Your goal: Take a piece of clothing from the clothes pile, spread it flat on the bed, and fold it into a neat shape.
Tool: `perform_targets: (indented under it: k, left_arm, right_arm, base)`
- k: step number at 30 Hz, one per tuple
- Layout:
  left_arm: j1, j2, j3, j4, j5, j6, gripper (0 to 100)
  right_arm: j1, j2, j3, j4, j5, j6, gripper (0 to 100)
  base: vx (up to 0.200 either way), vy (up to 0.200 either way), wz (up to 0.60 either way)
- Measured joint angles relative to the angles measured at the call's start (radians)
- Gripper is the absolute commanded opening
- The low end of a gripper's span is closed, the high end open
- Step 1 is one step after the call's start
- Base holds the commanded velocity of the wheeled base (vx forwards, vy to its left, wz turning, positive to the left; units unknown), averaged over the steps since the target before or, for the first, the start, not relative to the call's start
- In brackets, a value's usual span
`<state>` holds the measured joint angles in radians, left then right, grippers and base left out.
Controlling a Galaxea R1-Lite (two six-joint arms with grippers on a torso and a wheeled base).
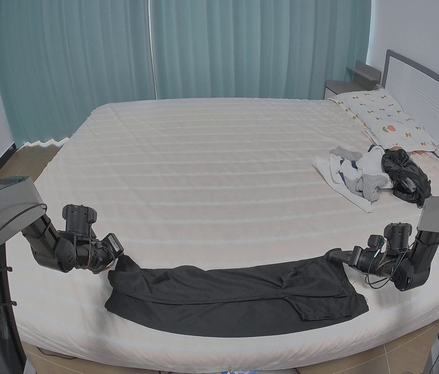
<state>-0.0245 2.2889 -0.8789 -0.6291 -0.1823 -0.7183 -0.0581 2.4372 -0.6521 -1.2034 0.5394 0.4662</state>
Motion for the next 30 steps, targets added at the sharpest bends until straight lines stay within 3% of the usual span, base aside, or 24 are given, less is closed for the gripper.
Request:
perform_targets:
  k: [12,21,30]
  left_arm:
    - [0.001,0.001,-0.001,0.0,0.004,0.001,0]
    - [0.004,0.021,-0.023,-0.002,0.054,0.002,0]
    - [0.005,0.031,-0.027,-0.002,0.054,-0.001,0]
  right_arm:
    - [-0.02,-0.001,-0.006,0.0,0.0,0.0,0]
    - [-0.044,0.003,-0.042,0.0,-0.002,0.001,0]
    - [-0.049,0.029,-0.116,0.001,-0.039,0.046,0]
  base:
    - [0.0,0.0,0.0]
    - [0.0,0.0,0.0]
    - [0.0,0.0,0.0]
